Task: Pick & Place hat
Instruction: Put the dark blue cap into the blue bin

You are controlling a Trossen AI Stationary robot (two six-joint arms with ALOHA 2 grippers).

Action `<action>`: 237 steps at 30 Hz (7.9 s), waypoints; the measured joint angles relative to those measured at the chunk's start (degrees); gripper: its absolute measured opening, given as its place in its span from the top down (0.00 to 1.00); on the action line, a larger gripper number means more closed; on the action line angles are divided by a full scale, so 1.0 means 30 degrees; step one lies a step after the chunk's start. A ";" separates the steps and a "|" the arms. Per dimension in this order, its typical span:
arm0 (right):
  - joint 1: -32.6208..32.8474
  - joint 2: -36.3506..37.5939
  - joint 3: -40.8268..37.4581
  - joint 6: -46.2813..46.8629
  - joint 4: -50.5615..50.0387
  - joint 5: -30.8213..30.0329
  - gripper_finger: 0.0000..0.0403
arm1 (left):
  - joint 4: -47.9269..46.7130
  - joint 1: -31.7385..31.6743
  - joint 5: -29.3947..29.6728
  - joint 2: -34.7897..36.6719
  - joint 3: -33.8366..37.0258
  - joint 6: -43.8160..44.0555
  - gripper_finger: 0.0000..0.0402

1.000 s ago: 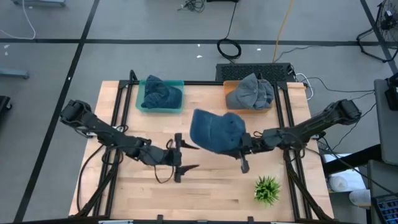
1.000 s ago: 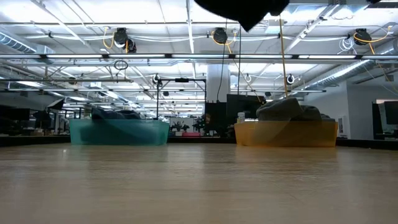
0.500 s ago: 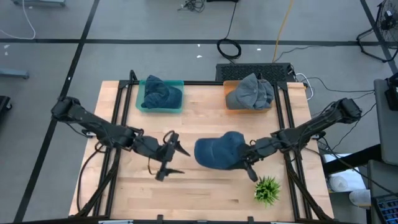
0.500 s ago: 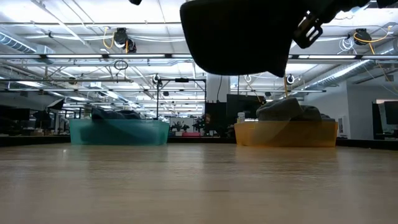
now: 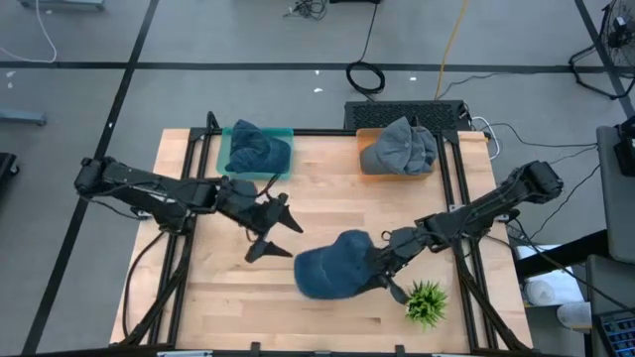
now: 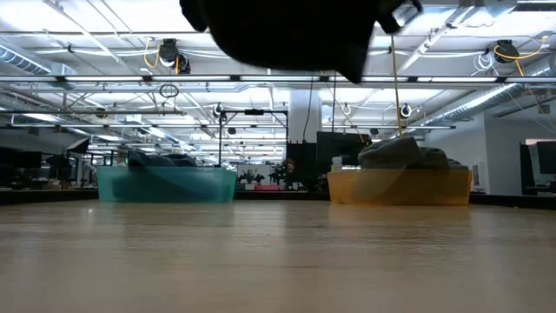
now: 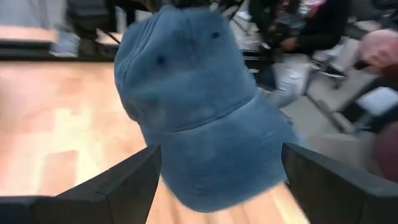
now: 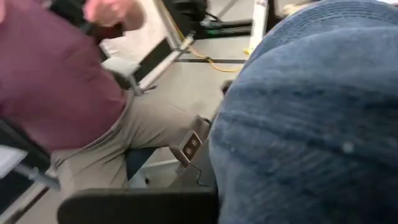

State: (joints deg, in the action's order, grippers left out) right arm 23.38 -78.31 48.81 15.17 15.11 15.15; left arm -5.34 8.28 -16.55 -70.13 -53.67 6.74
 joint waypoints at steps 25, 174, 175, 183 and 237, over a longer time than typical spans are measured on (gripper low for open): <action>0.0866 -0.1127 0.7731 -1.1864 -0.6348 -0.1042 1.00 | 0.3007 -0.2372 -0.9904 -0.0013 0.0000 1.0956 0.15; -0.4248 -0.0908 -0.3649 -0.2244 1.9464 -0.4644 1.00 | 0.2321 -0.0763 0.6170 0.0386 0.0006 -0.5585 0.65; -0.4248 -0.0908 -0.3649 -0.2248 1.9466 -0.4625 1.00 | 0.2088 -0.0769 0.6329 0.0485 0.0029 -0.5498 0.61; -0.4248 -0.0820 -0.4043 -0.3289 1.9309 -0.4823 1.00 | -0.0602 -0.0754 0.5434 0.2817 0.0000 -0.5246 0.32; -0.2877 -0.0799 -0.5332 0.3138 1.1579 -0.6488 1.00 | -0.3547 -0.0856 0.0870 0.3295 0.0000 0.4778 0.14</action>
State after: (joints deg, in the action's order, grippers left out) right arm 14.74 -80.71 32.82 24.58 49.84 -4.31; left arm -15.98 5.72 -13.94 -60.25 -53.67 21.07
